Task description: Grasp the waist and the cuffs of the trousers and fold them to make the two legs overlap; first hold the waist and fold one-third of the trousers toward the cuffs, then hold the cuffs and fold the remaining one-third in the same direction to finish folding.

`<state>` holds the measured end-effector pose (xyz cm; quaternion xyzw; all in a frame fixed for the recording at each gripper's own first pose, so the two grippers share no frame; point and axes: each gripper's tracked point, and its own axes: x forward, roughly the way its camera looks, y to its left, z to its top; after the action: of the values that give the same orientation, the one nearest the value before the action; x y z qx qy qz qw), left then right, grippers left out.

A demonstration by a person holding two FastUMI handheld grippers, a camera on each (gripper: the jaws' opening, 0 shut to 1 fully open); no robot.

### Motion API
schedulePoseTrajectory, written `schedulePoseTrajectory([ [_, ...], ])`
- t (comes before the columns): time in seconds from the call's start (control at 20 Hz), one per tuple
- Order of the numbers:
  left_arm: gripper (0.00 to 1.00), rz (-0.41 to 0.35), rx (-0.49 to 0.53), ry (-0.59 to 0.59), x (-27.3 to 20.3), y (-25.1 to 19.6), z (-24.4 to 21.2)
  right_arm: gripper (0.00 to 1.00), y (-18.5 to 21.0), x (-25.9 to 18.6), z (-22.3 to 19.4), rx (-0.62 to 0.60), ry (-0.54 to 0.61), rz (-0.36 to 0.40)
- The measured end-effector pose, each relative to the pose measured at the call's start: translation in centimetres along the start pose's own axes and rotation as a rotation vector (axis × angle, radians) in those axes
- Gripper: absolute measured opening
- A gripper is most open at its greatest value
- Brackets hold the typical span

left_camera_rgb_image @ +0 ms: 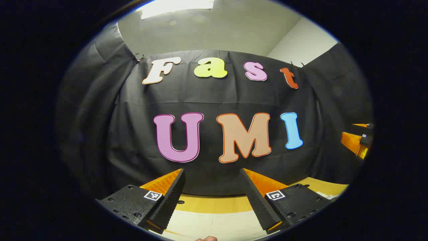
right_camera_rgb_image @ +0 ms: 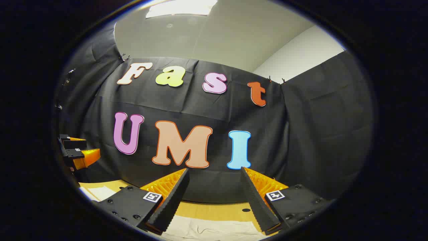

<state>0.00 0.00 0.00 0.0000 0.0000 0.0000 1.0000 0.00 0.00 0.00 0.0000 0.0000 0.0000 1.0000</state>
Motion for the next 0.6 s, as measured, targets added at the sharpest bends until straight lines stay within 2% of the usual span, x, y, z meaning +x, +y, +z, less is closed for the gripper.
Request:
schedulePoseTrajectory([
  [0.15,0.96,-0.019,0.020,-0.010,0.7,-0.8,0.5,0.97,-0.7,0.1,0.2,-0.007,-0.013,-0.008],
  [0.35,0.95,-0.026,-0.006,-0.005,0.8,-1.6,0.4,0.97,-1.1,0.6,-0.1,0.005,0.002,-0.003],
  [0.6,0.96,0.007,-0.011,0.022,0.6,-0.6,-0.2,0.97,-1.4,1.9,-0.3,0.007,0.002,0.000],
])
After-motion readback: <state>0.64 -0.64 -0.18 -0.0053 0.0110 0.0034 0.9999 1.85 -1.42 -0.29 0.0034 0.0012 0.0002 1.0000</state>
